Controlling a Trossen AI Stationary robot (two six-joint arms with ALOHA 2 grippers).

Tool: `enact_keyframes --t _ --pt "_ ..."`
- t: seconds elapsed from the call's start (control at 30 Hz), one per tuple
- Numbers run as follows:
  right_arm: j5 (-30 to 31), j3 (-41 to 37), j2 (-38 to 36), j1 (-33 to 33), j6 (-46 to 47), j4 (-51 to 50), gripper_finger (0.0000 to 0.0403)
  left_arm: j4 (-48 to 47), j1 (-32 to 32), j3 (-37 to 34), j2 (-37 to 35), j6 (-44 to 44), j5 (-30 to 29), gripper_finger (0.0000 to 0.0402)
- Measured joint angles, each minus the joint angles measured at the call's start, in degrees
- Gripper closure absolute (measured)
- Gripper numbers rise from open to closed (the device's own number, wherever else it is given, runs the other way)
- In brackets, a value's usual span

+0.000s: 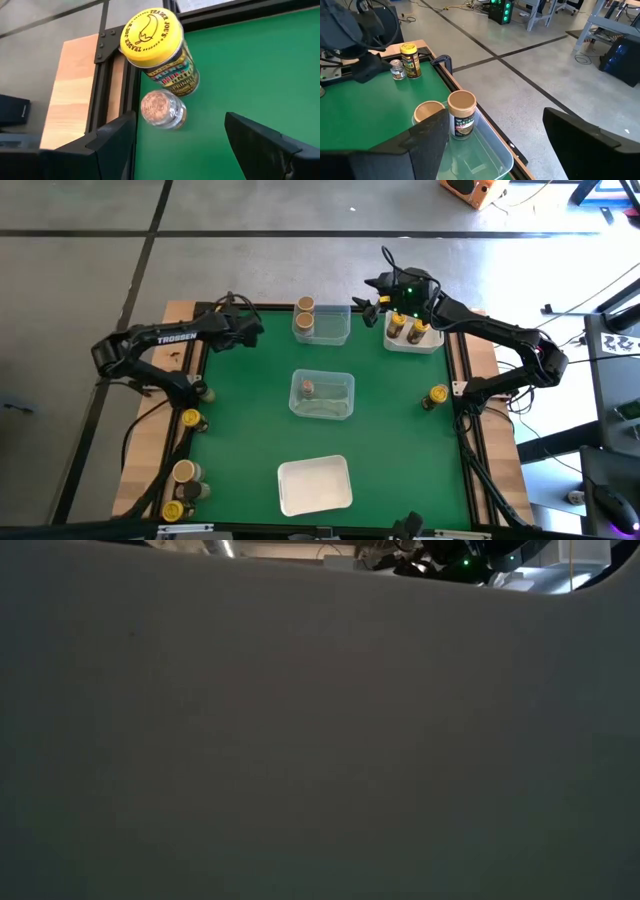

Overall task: Sort spices by type
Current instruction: Put the light brown seasoning bottle into the bottom transparent bin

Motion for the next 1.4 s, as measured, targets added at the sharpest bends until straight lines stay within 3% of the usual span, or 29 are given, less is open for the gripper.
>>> enact_keyframes --t 0.87,1.4 --pt "0.0 0.0 0.0 0.0 0.0 0.3 0.0084 14.5 10.4 -9.5 0.0 6.3 -0.8 0.0099" --pt "0.0 0.0 0.0 0.0 0.0 0.4 0.0084 25.2 12.5 -13.7 0.0 13.6 2.0 0.0099"
